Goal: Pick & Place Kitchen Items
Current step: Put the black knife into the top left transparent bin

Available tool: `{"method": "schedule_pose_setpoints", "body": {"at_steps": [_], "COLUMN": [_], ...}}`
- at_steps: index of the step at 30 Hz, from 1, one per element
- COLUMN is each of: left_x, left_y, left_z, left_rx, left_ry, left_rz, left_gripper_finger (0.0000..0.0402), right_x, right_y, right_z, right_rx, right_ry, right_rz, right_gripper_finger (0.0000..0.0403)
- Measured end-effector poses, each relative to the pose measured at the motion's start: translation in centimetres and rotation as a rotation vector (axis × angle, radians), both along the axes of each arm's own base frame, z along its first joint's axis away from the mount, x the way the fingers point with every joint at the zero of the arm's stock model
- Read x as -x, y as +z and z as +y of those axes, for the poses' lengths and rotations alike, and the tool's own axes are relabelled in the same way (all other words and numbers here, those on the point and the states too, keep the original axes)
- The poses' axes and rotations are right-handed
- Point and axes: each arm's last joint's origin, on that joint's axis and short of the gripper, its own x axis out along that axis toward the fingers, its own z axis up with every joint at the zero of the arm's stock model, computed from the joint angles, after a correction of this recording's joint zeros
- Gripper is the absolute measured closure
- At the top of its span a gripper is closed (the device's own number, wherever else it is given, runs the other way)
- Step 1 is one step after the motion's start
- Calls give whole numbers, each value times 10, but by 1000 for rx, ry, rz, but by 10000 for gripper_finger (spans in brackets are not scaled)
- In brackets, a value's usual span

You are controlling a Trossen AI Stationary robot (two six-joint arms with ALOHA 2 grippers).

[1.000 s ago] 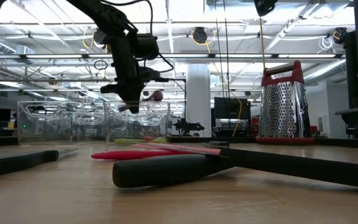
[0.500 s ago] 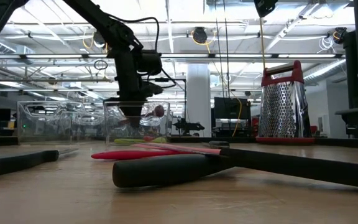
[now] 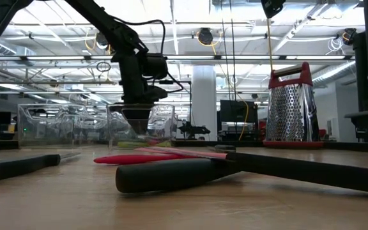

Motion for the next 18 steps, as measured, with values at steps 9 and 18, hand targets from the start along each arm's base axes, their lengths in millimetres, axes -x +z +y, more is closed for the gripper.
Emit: {"method": "schedule_pose_setpoints", "body": {"at_steps": [9, 18], "left_x": [13, 38], "left_y": [38, 118], "left_z": [-3, -38], "left_rx": [-32, -113], "left_ry": [-19, -12], "left_rz": [-48, -280], "left_gripper_finger": [246, 245], "right_x": [0, 0], "right_y": [0, 0], "right_z": [0, 0], "right_rx": [-21, -14], "right_ry": [-5, -4], "right_rz": [6, 4], "right_gripper_finger": [248, 248]}}
